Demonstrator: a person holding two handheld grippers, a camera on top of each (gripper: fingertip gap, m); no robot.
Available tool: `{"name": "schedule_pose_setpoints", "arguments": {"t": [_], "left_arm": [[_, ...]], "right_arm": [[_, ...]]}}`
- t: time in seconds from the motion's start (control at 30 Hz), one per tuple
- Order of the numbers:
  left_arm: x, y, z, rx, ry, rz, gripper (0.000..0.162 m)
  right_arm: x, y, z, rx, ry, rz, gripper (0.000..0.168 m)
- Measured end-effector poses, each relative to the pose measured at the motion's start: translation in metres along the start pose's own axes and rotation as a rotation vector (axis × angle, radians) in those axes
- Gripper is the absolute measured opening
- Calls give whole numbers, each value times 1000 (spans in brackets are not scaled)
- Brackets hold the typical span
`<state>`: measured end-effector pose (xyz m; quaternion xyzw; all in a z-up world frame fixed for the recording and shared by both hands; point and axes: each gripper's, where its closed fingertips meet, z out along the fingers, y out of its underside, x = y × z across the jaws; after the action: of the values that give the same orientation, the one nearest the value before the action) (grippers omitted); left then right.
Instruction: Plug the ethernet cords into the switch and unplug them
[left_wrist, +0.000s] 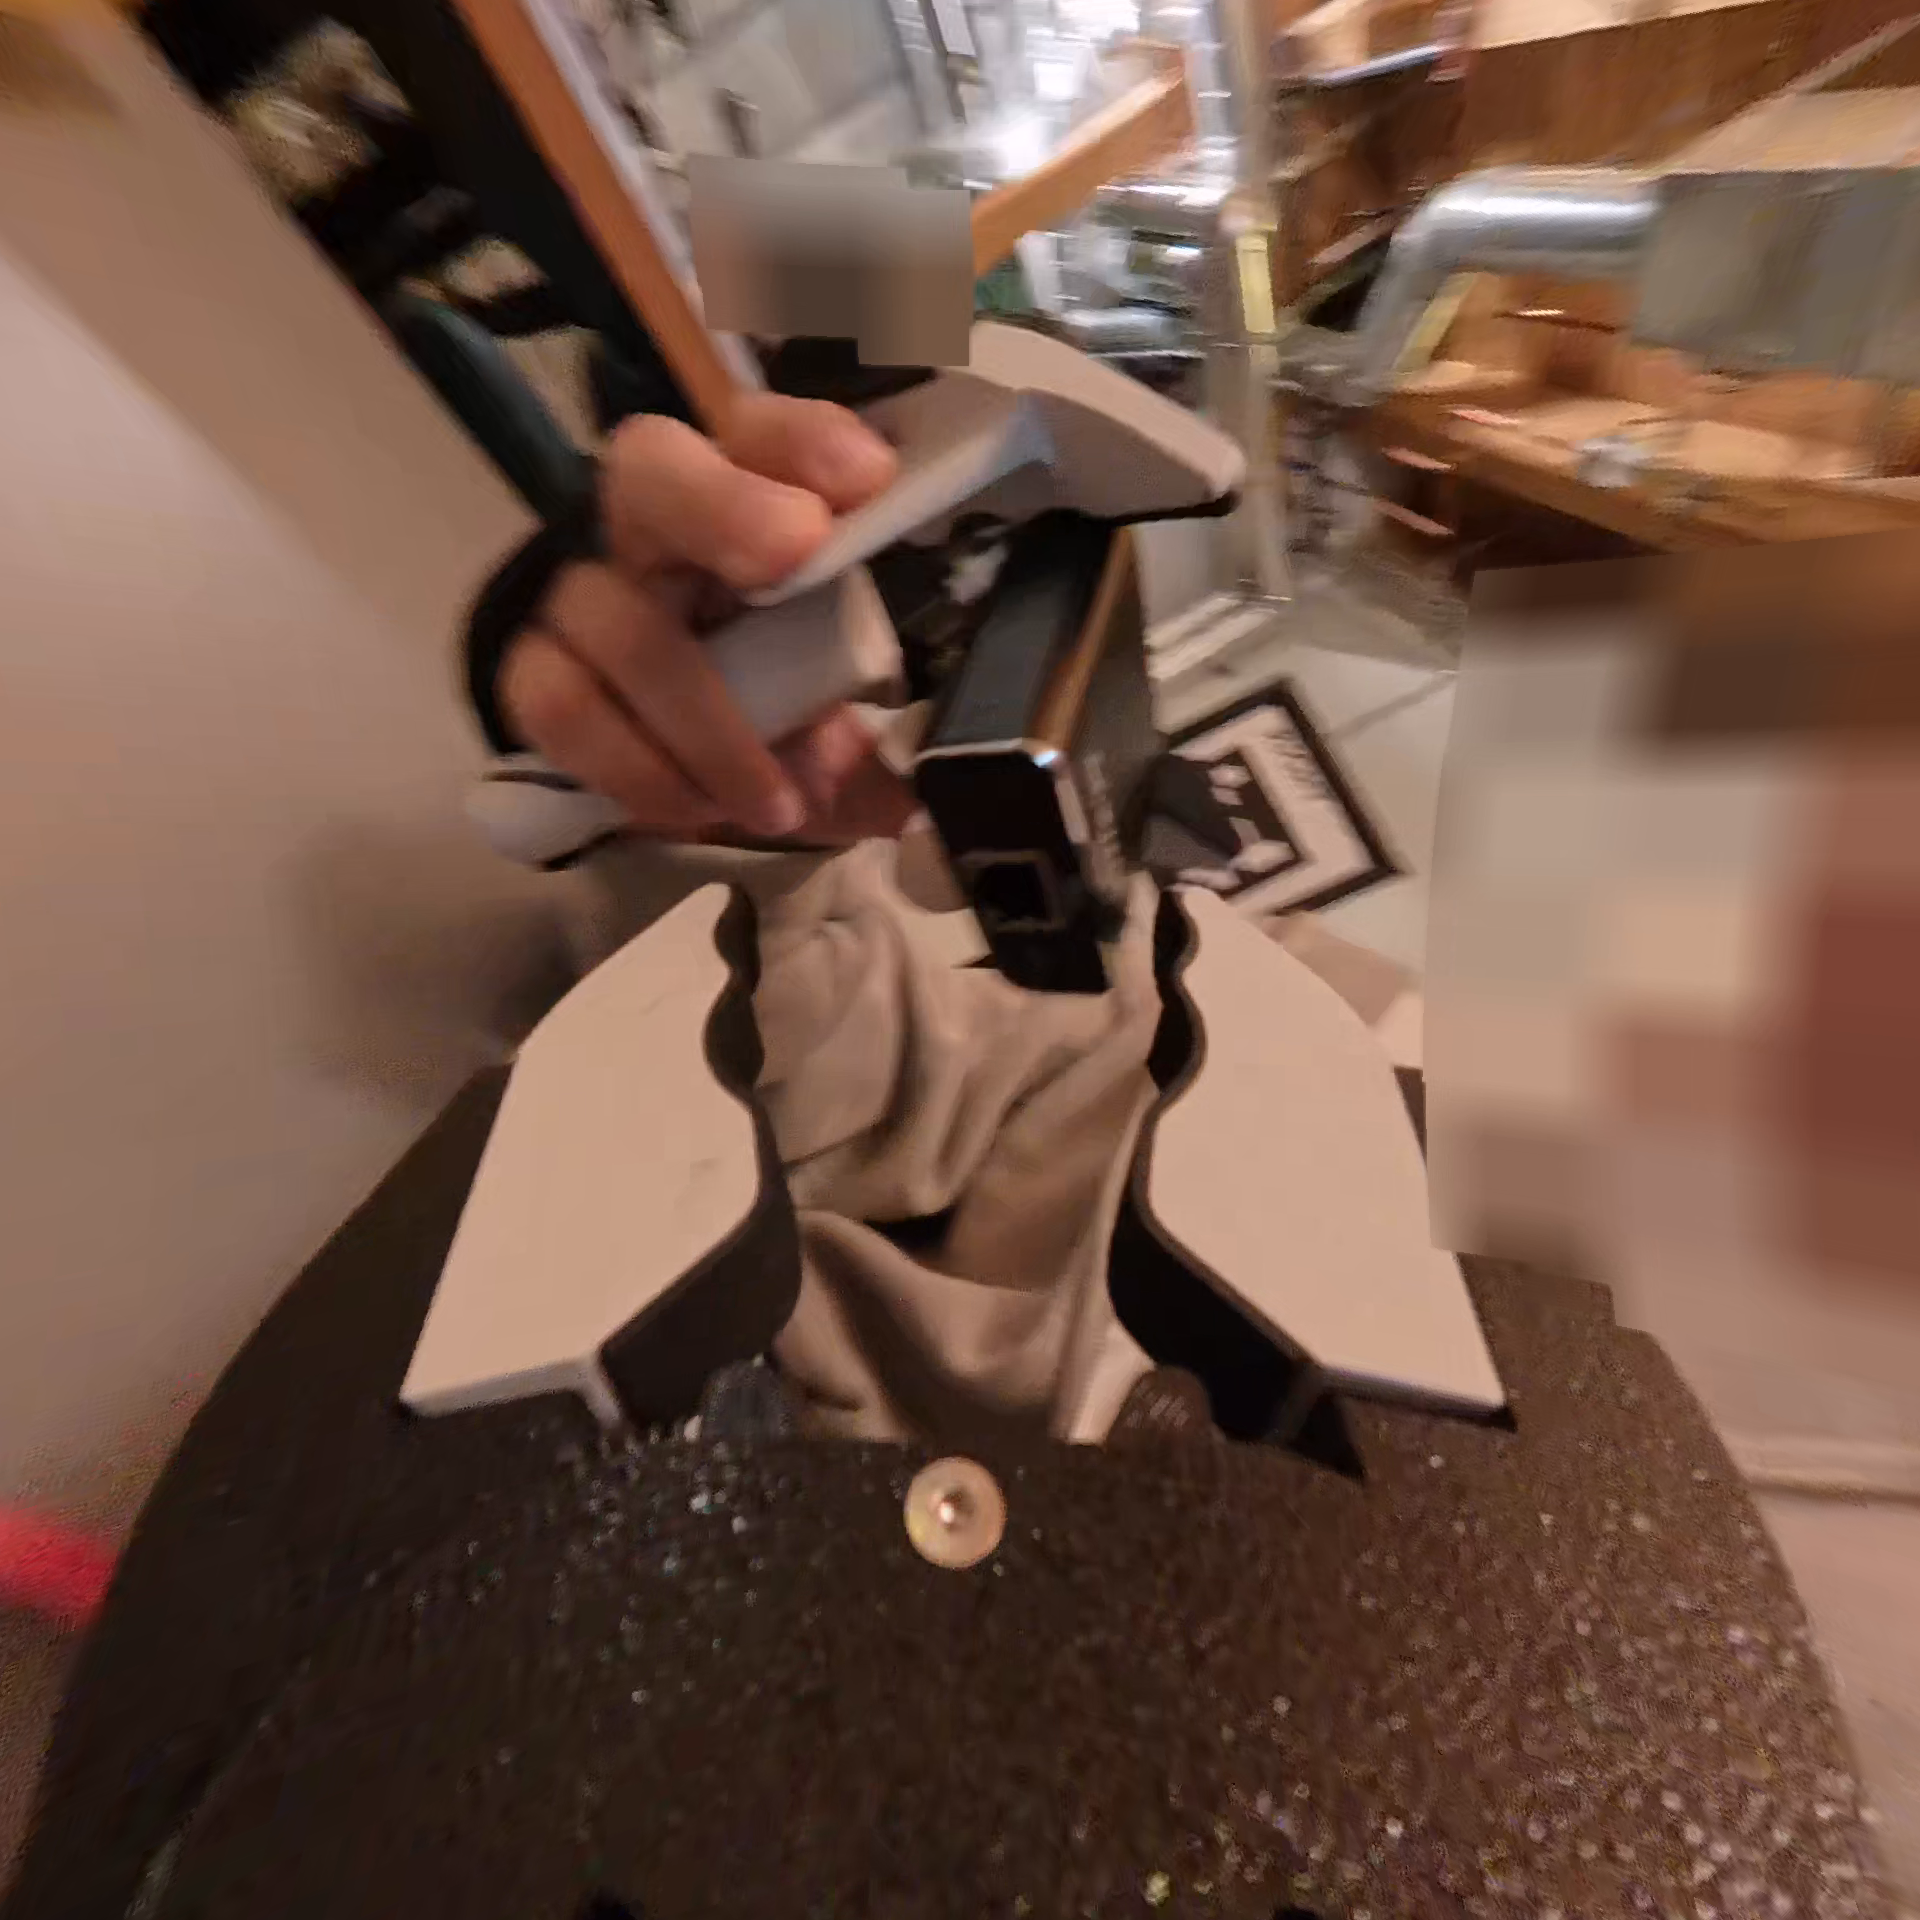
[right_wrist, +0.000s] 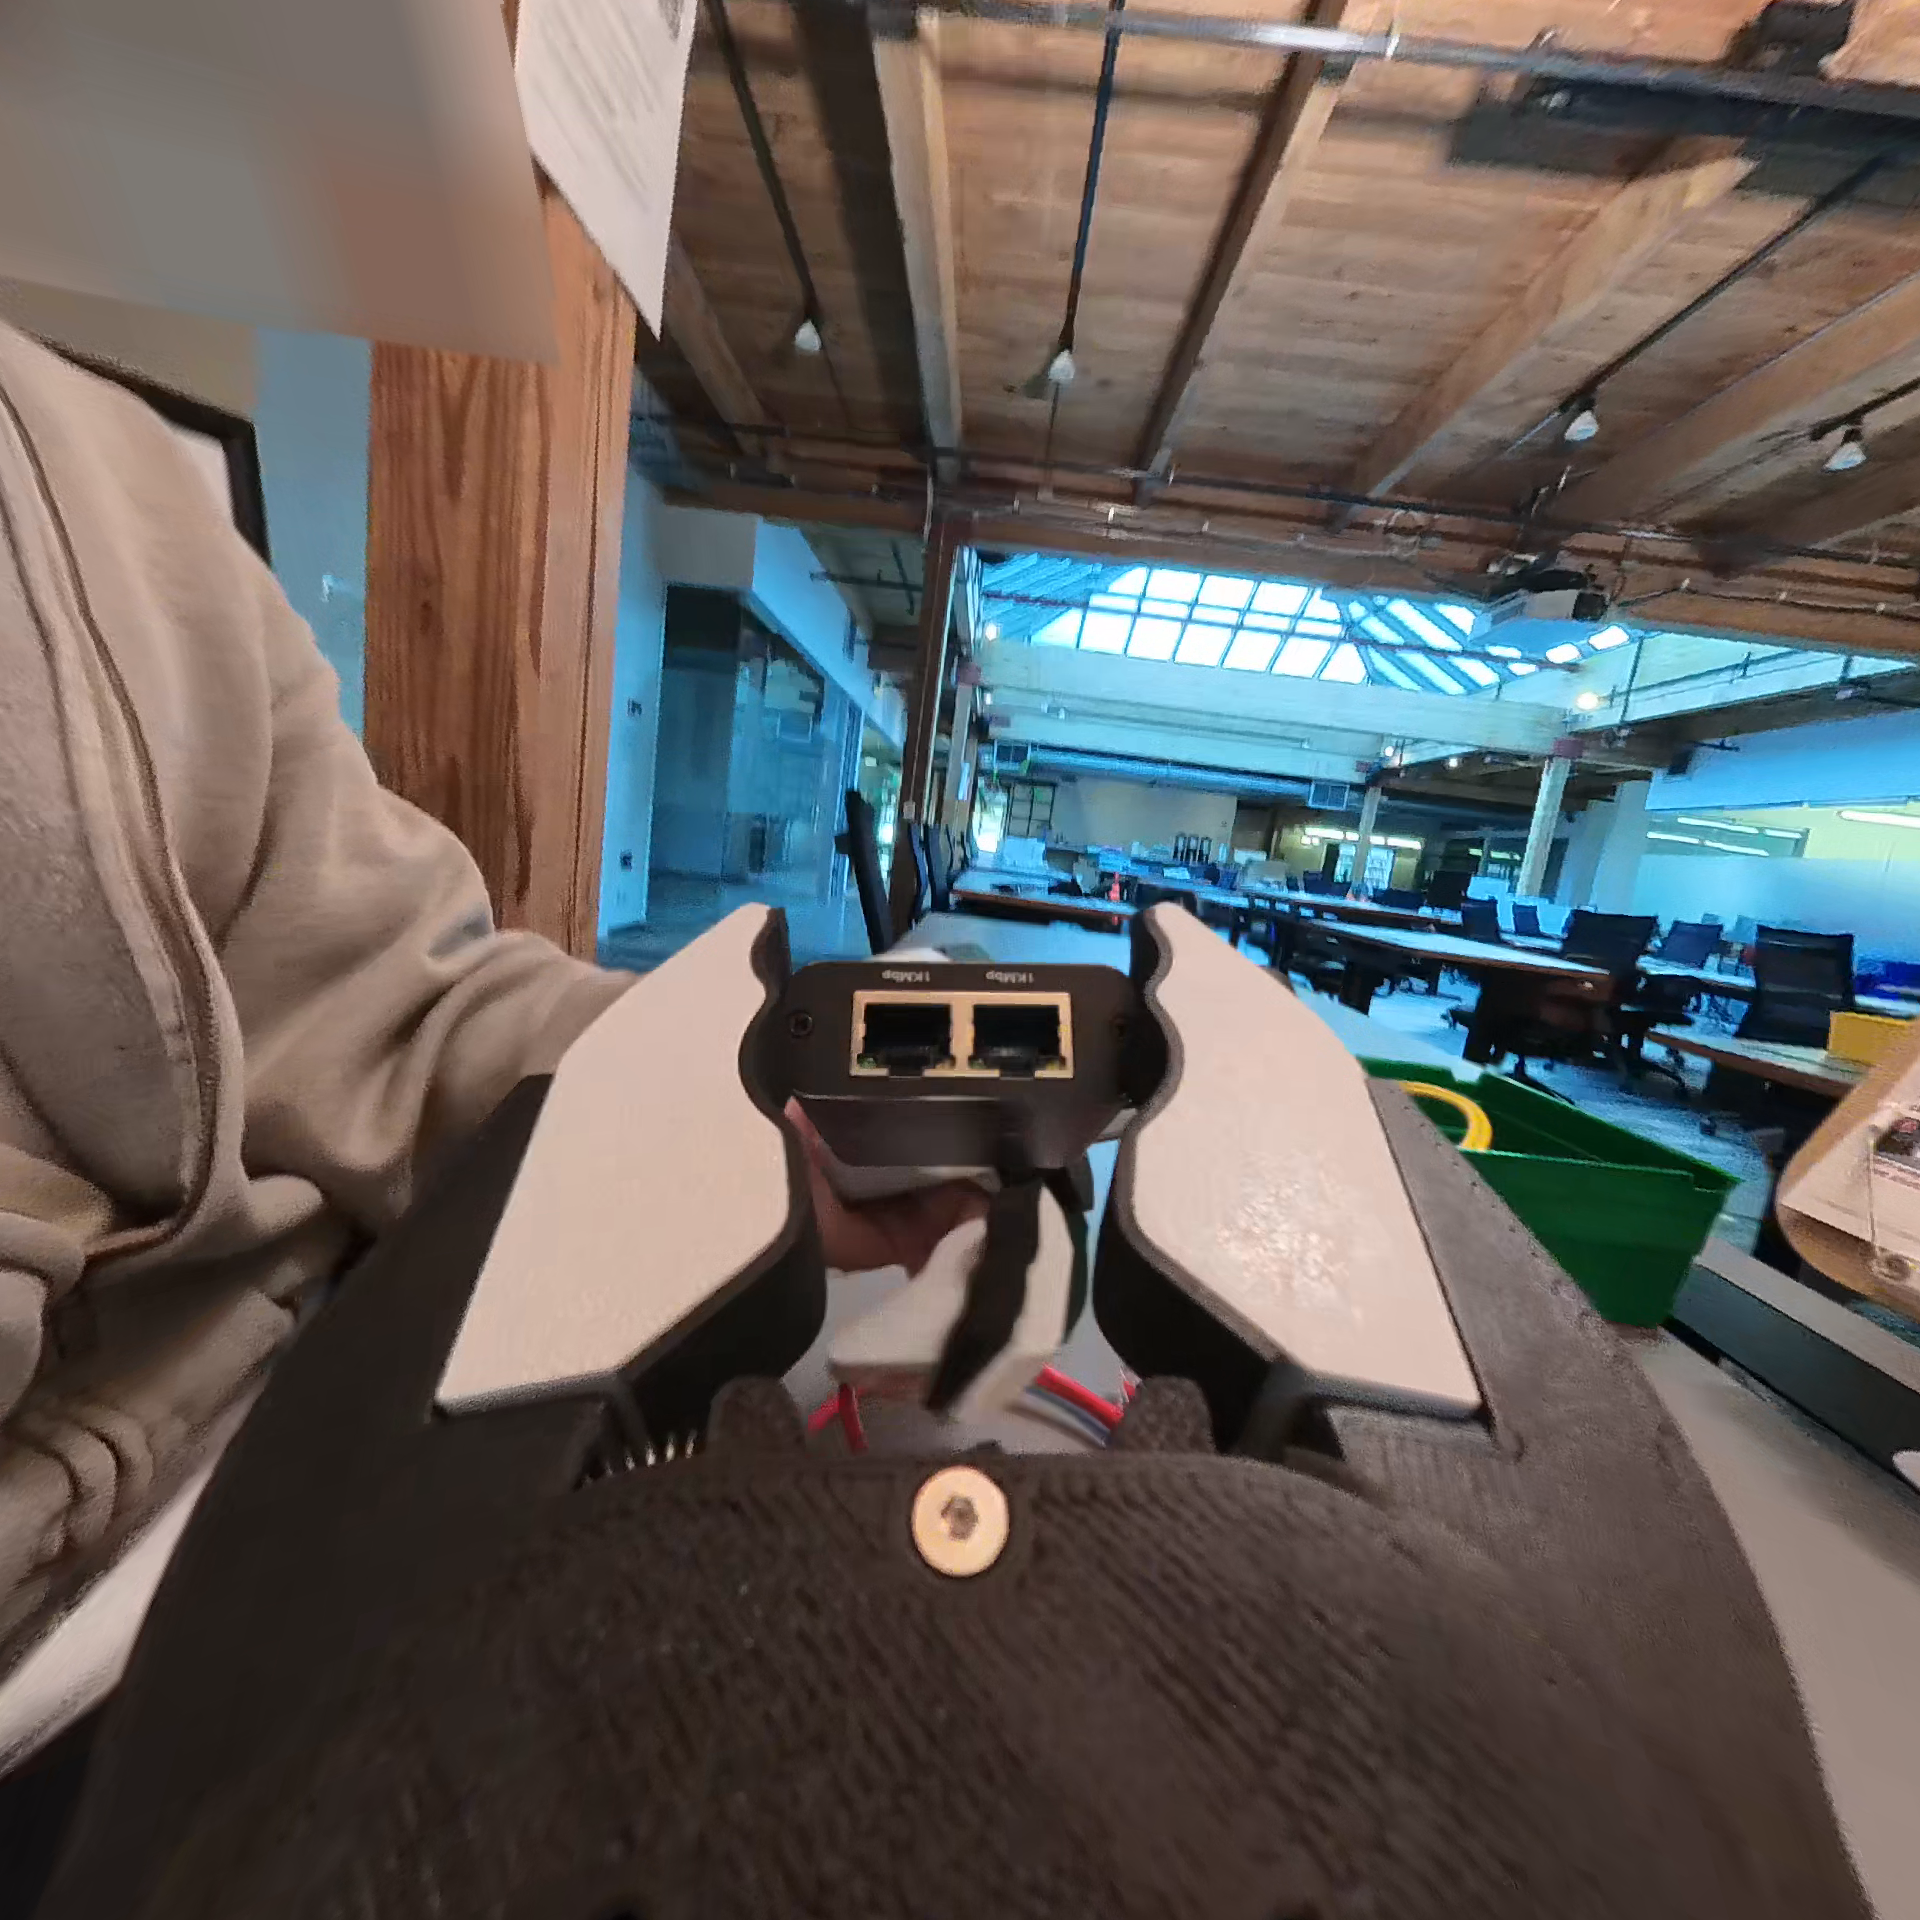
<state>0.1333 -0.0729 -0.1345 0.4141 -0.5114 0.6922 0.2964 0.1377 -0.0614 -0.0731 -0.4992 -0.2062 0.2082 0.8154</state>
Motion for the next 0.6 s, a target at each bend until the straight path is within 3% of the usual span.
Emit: {"name": "schedule_pose_setpoints", "arguments": {"t": [0.03,0.1,0.17,0.27,0.4,0.53,0.6], "left_arm": [[9,2,4,-3,86,-21,66],[14,-4,4,39,152,-36,35],[10,-10,-2,64,138,-32,27],[-1,-7,-7,48,29,-52,25],[1,-8,-8,50,-21,-95,25],[0,-7,-3,21,-55,-119,25],[-5,-5,0,-4,-97,-118,25]], "right_arm": [[-2,6,3,-39,-4,-18,64],[-1,18,7,-129,17,-43,64],[5,30,3,-224,68,-86,64],[7,50,-4,-380,78,-103,64],[8,50,-1,-334,83,-99,68],[10,68,-3,-444,99,-171,89],[7,73,-3,-485,80,-189,83]]}}
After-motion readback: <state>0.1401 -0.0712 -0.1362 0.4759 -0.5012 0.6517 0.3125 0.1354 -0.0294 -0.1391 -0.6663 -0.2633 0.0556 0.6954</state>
